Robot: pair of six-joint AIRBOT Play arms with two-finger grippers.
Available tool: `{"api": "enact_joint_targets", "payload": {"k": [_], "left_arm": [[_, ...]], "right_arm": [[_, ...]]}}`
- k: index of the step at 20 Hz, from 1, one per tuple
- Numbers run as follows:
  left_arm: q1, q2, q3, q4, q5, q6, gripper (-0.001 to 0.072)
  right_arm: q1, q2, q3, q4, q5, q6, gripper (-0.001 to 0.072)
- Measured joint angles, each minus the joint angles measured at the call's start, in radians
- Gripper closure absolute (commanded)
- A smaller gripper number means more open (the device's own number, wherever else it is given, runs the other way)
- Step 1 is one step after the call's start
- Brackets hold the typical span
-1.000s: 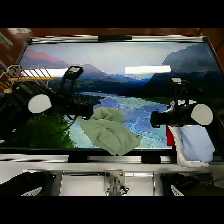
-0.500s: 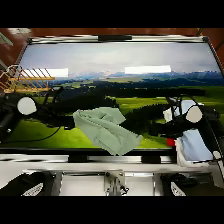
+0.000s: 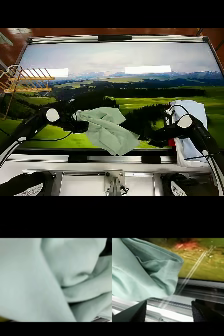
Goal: Fold the shirts.
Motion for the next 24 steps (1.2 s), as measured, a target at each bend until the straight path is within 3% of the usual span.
{"api": "enact_joint_targets", "payload": {"k": [6,7,8,9,14,19,24], "left_arm": [[-0.003,-0.008,0.033,-0.006,0.032,0.058,0.0671],[-0.003,0.0,0.043,0.001,0.029,0.061,0.0671],[-0.003,0.011,0.054,0.011,0.024,0.064,0.0671],[-0.003,0.024,0.067,0.02,0.016,0.067,0.067],[-0.003,0.124,0.189,0.06,-0.036,0.101,0.0671],[-0.003,0.262,0.528,0.124,-0.128,0.159,0.067],[-0.003,0.352,0.985,-0.04,-0.143,0.185,0.067]], "right_arm": [[0.119,-0.106,-0.036,0.064,-0.145,-0.001,0.0039],[0.146,-0.127,-0.038,0.073,-0.173,0.004,0.0123],[0.167,-0.145,-0.039,0.094,-0.202,0.01,0.0416],[0.183,-0.16,-0.04,0.1,-0.237,0.009,0.0625],[0.201,-0.117,0.071,0.074,-0.257,-0.075,0.0635],[0.156,0.084,0.432,-0.08,-0.2,-0.151,0.0635],[0.138,0.248,0.846,-0.055,-0.197,-0.144,0.0635]]}}
